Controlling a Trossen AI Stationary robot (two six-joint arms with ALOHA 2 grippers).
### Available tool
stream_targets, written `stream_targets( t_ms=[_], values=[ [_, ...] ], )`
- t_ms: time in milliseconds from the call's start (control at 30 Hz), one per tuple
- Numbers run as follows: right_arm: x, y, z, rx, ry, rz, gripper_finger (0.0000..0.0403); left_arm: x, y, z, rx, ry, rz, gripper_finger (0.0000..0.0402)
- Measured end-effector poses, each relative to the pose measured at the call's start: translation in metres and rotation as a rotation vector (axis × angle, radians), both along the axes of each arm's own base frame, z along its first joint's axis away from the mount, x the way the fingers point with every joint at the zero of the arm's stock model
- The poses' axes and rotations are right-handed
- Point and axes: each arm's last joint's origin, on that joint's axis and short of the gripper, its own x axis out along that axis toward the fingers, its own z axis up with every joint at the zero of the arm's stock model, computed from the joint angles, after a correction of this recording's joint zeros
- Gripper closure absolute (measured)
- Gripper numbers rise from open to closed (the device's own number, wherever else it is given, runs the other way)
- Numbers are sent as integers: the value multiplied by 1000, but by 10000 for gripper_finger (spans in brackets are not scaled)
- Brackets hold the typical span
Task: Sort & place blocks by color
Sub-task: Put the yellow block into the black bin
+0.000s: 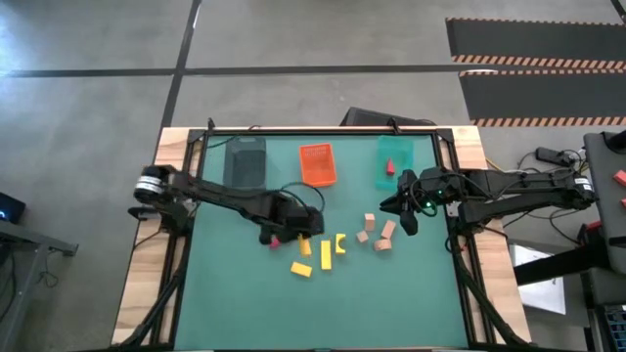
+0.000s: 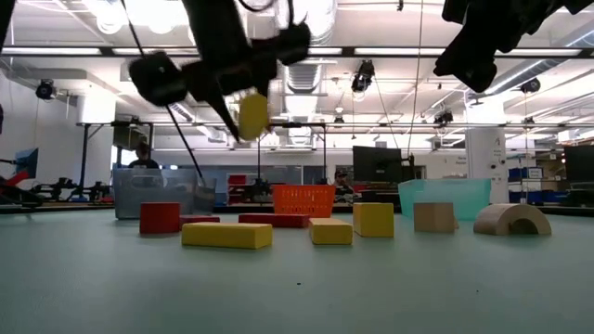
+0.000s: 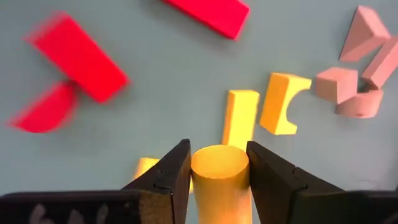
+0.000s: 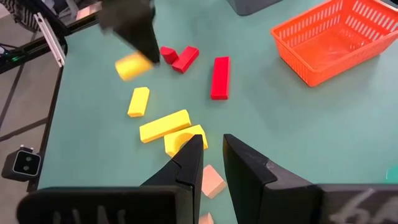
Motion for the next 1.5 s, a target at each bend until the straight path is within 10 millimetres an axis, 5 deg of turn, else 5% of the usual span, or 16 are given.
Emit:
stream_targets(
  t_ms=[233,533,1000,1500],
  values=[
    [7,-2,1,11,2,-35,351,-43,41,42,68,39,-51,288],
    [48,-22,10,31,55,-147,351,-95,128,66,206,79,-180,288],
    [96,-41,35,53,66,-277,351,-162,239,22,225,220,-238,288],
    [99,-43,44,79,73,-355,351,-150,279,-48,164,342,-297,287]
  ],
)
